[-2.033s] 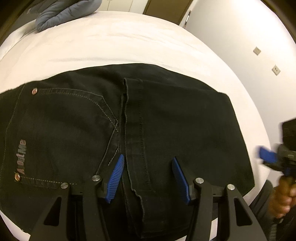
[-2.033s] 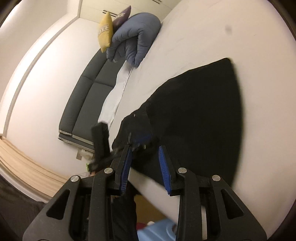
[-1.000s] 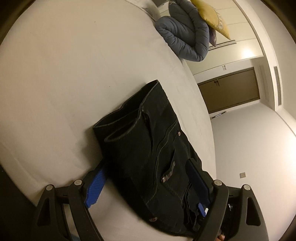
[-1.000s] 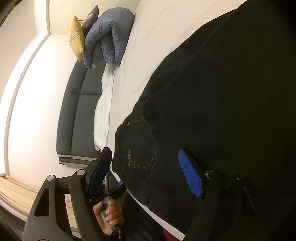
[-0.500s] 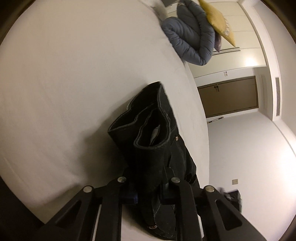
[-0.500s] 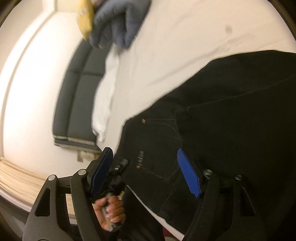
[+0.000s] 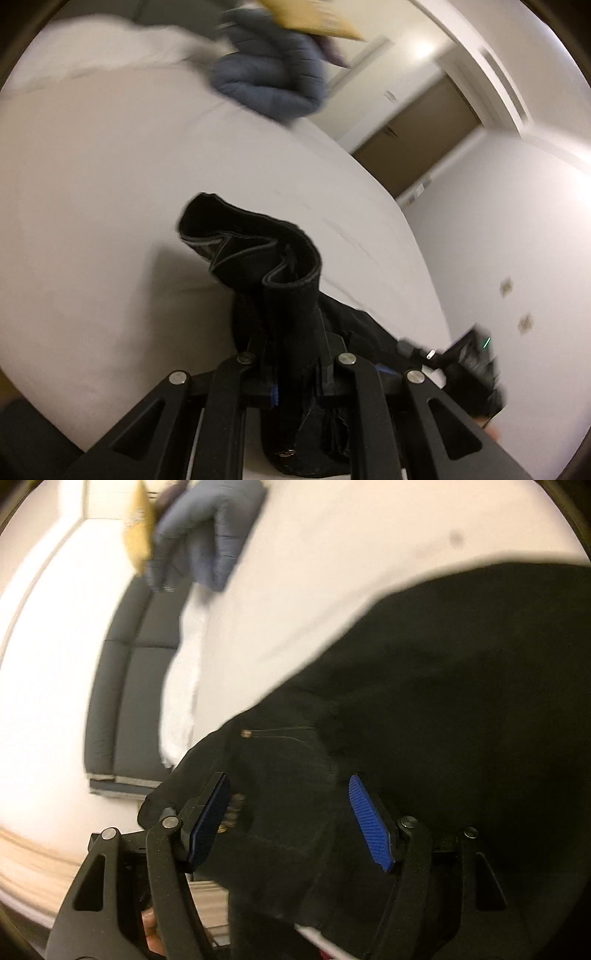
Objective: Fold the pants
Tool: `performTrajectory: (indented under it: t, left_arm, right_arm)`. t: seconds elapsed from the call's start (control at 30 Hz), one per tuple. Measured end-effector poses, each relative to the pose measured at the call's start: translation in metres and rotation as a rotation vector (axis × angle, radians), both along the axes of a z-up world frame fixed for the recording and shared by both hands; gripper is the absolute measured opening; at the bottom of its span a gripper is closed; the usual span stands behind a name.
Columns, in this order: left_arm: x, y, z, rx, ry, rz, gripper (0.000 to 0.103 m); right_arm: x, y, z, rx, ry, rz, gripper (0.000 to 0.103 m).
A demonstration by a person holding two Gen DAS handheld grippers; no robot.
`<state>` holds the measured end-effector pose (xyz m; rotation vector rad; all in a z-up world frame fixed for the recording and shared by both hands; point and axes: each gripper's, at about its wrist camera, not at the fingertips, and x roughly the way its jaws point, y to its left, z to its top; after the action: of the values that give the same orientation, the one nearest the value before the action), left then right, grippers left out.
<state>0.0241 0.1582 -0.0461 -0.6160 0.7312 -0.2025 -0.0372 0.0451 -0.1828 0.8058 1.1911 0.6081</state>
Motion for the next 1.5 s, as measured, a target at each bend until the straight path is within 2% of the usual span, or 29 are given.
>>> performTrajectory:
  t: [0.13, 0.23, 0.3, 0.43, 0.57, 0.7, 0.77, 0.8, 0.83, 0.9, 0.93, 1.1, 1.23, 1.5]
  left_arm:
    - [0.0, -0.064, 0.022, 0.151, -0.054, -0.119, 0.012]
    - [-0.004, -0.11, 0.022, 0.242, -0.071, -0.207, 0.012]
    - [-0.007, -0.14, 0.018, 0.299, -0.07, -0.259, 0.012]
    - [-0.016, -0.181, 0.013, 0.407, -0.081, -0.337, 0.012]
    - [-0.02, -0.203, 0.01, 0.45, -0.082, -0.388, 0.012]
    - [-0.023, -0.226, 0.008, 0.528, -0.104, -0.428, 0.012]
    - [-0.026, -0.238, 0.008, 0.565, -0.116, -0.449, 0.012]
    - [-0.028, -0.244, 0.007, 0.583, -0.122, -0.463, 0.012]
    - [-0.031, -0.25, 0.005, 0.595, -0.123, -0.476, 0.012]
    - [-0.034, -0.258, 0.001, 0.613, -0.124, -0.494, 0.012]
    - [-0.037, -0.263, 0.0, 0.617, -0.124, -0.506, 0.013]
    - [-0.036, -0.289, -0.011, 0.63, -0.114, -0.582, 0.012]
    - [-0.027, -0.307, -0.023, 0.648, -0.092, -0.627, 0.012]
    - [-0.02, -0.337, -0.027, 0.668, -0.107, -0.68, 0.013]
  right_arm:
    - [0.003, -0.012, 0.034, 0.027, -0.045, 0.078, 0.066]
    - [0.003, -0.027, 0.052, 0.071, -0.08, 0.089, 0.067]
    - [0.004, -0.033, 0.061, 0.054, -0.097, 0.091, 0.07]
    - [0.001, -0.037, 0.079, -0.023, -0.122, 0.142, 0.071]
    - [-0.01, -0.037, 0.096, -0.06, -0.165, 0.19, 0.072]
    - [-0.01, -0.032, 0.088, -0.24, -0.127, 0.185, 0.072]
    - [-0.011, -0.033, 0.081, -0.283, -0.109, 0.176, 0.072]
    - [-0.013, -0.035, 0.081, -0.288, -0.125, 0.169, 0.069]
    - [-0.017, -0.038, 0.083, -0.302, -0.159, 0.169, 0.053]
    - [-0.022, -0.044, 0.084, -0.346, -0.175, 0.15, 0.033]
    - [-0.024, -0.049, 0.082, -0.351, -0.176, 0.137, 0.028]
    - [-0.04, -0.092, 0.057, -0.33, -0.156, 0.038, 0.021]
    - [-0.044, -0.116, 0.033, -0.345, -0.152, 0.009, 0.016]
    - [-0.052, -0.166, 0.015, -0.294, -0.191, -0.038, 0.015]
